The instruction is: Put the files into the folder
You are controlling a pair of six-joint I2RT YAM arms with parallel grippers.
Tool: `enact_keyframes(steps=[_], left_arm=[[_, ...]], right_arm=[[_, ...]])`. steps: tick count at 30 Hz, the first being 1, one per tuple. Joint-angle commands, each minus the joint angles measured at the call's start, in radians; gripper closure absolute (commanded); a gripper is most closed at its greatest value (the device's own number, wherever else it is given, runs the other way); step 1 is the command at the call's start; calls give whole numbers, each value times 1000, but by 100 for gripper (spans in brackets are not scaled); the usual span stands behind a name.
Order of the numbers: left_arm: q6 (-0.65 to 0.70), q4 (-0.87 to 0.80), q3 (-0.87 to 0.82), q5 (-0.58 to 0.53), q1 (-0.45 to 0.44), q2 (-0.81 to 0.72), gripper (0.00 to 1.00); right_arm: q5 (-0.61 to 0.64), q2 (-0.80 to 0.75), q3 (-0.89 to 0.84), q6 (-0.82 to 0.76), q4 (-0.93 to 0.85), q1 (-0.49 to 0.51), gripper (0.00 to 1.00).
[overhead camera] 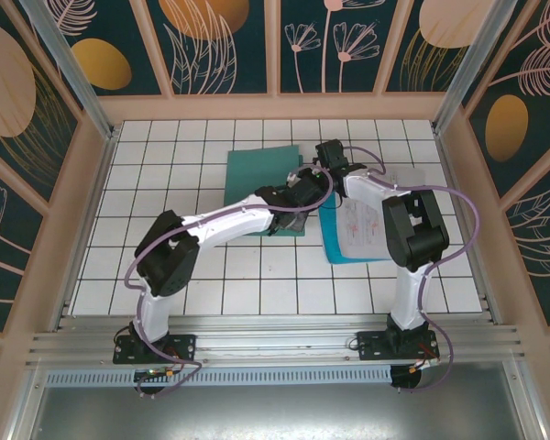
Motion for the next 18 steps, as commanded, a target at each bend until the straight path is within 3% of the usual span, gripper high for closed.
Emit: enact_keyframes(steps=[1, 4, 6, 10, 11, 15, 18], left_arm=[[64, -41, 33, -159, 1, 33, 40], [97, -8, 35, -165, -5, 49, 49], [110, -7, 40, -187, -8, 59, 61], [121, 9, 15, -211, -10, 32, 100], [126, 18, 2, -214, -9, 19, 100], [140, 53, -57, -212, -8, -58, 100], [116, 68, -95, -194, 0, -120, 100]], right_arm=[[-30, 12, 19, 18, -36, -3, 100], [-37, 8, 9, 27, -29, -2, 100], [-36, 5, 6, 28, -30, -3, 100], [-38, -5, -3, 27, -22, -3, 100], [-42, -8, -6, 25, -13, -5, 100], [-54, -69, -67, 20, 104, -45, 47], [-8, -154, -137, 19, 172, -92, 33]])
